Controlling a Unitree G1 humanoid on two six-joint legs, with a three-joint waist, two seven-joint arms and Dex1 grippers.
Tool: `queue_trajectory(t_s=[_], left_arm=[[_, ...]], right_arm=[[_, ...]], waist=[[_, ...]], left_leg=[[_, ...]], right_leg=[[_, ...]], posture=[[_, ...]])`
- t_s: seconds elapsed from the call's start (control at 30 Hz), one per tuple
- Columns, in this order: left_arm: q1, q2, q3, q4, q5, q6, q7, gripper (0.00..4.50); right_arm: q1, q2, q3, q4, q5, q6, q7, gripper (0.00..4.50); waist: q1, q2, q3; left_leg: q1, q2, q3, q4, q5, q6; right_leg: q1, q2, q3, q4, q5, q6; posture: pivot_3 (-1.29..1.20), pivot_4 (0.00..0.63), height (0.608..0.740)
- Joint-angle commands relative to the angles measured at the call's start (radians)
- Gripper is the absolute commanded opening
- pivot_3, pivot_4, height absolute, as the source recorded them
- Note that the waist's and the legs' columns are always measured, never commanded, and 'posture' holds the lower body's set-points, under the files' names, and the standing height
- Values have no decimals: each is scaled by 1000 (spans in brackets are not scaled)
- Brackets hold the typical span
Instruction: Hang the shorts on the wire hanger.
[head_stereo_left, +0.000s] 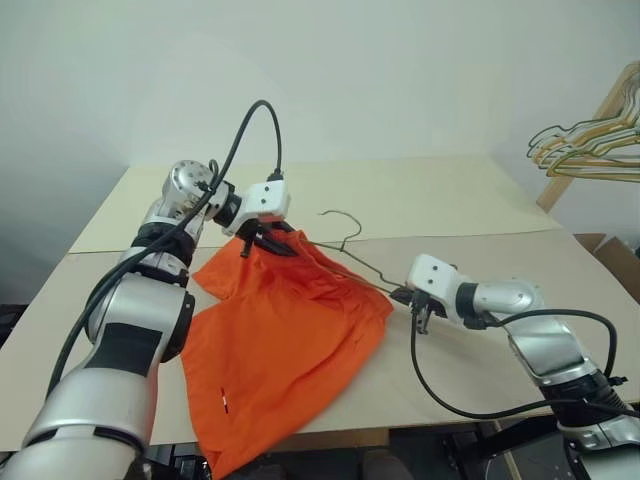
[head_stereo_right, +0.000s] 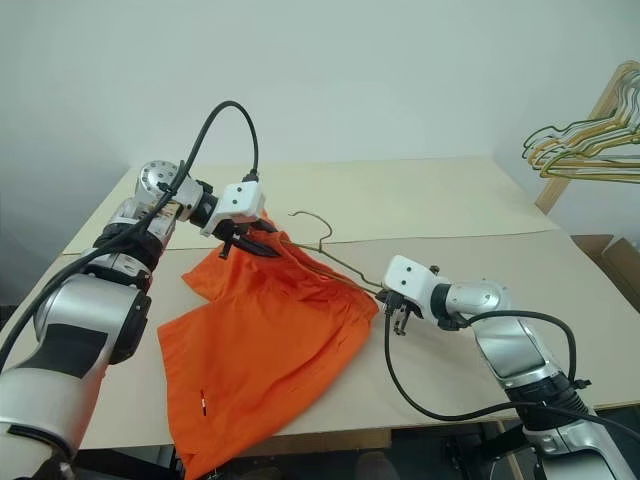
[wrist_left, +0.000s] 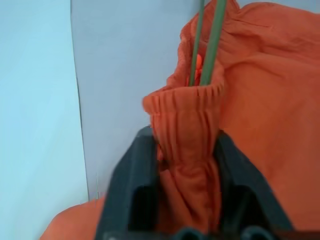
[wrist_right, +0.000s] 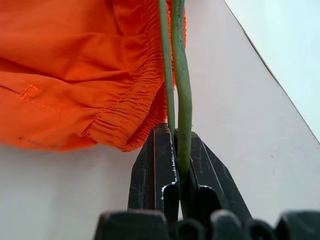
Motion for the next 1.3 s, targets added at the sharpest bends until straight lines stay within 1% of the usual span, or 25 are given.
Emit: queue_trajectory(t_s=[0.03,0.07,0.17,0.23,0.33,0.37,0.43,0.5,0.63,0.67,0.73,0.77,0.83,0.93,1.0,1.13,1.3], left_arm=[[-42,12,14,0,8,-7,-12,161],[-39,12,13,1,10,-11,-15,13],[-32,9,14,2,18,-18,-11,13],[-29,7,14,0,29,-46,24,13],[-30,9,11,-2,44,-82,48,13],[-33,10,15,-1,43,-88,46,13],[-43,15,21,-2,41,-100,50,0],[-55,20,29,-3,36,-104,46,0],[-77,34,46,-6,17,-72,12,0],[-80,37,51,-8,11,-69,-1,0],[-85,45,60,-13,4,-79,-7,0],[-87,47,63,-14,5,-81,-6,0],[-90,55,72,-15,3,-86,-13,0],[-88,62,80,-16,0,-97,-30,0],[-85,62,87,-16,-8,-95,-38,0],[-84,58,90,-16,-5,-100,-27,0],[-83,49,92,-16,-6,-100,-21,0]], right_arm=[[-17,-7,-15,-47,-6,-5,-6,0],[-19,-3,-16,-50,-4,0,-7,0],[-21,-3,-12,-50,-15,-16,-12,0],[-20,-2,-8,-51,-23,-16,-15,0],[3,-3,-2,-63,-77,-94,-65,0],[1,-3,-2,-65,-69,-97,-54,0],[12,-10,-6,-84,-46,-112,-21,609],[18,-6,-12,-100,-42,-93,-22,1151],[19,9,-63,-97,2,-23,-29,2625],[24,9,-78,-95,9,-21,-37,2943],[20,23,-133,-81,50,43,-61,3594],[17,28,-153,-78,70,72,-68,3594],[3,71,-260,-49,140,148,-119,3594],[-15,136,-427,-6,287,319,-164,3594],[-4,162,-501,5,377,405,-165,3594],[138,162,-497,-39,470,414,-78,3594],[189,192,-454,-27,534,457,-71,3594]], waist=[[0,0,0],[0,0,0],[0,0,0],[0,0,0],[1,0,0],[1,0,0],[1,0,0],[0,0,0],[0,-1,1],[0,-1,1],[1,-1,1],[1,-1,1],[1,-1,1],[4,-1,1],[4,-1,1],[3,-2,1],[-9,-1,1]], left_leg=[[0,0,0,0,0,0],[0,0,0,0,0,0],[0,0,0,0,0,0],[0,0,0,0,0,0],[0,0,0,0,0,0],[0,0,0,0,0,0],[0,0,0,0,0,0],[0,0,0,0,0,0],[0,0,0,1,0,0],[0,0,0,1,0,0],[0,0,0,1,0,0],[0,0,0,0,0,0],[0,0,-1,0,0,0],[0,0,-1,1,0,0],[0,0,-2,1,0,0],[0,-1,-4,0,-1,1],[0,-2,-2,2,-1,2]], right_leg=[[0,0,0,0,0,0],[0,0,0,0,0,0],[0,0,0,0,0,0],[0,0,0,0,0,0],[0,0,0,0,0,0],[0,0,0,0,0,0],[0,0,0,0,0,0],[0,0,0,0,0,0],[0,0,0,0,0,0],[0,0,0,0,0,0],[0,0,0,1,0,0],[0,0,0,1,0,0],[0,0,0,1,0,0],[0,0,0,1,0,0],[0,0,0,2,0,0],[0,0,-1,5,0,0],[0,-2,1,5,0,1]], posture=[[-161,0,740],[-162,0,740],[-162,0,740],[-162,0,740],[-162,0,740],[-163,0,740],[-163,0,740],[-163,0,740],[-160,0,740],[-159,0,740],[-156,0,740],[-154,0,740],[-155,0,740],[-162,0,740],[-162,0,740],[-174,0,740],[-174,0,740]])
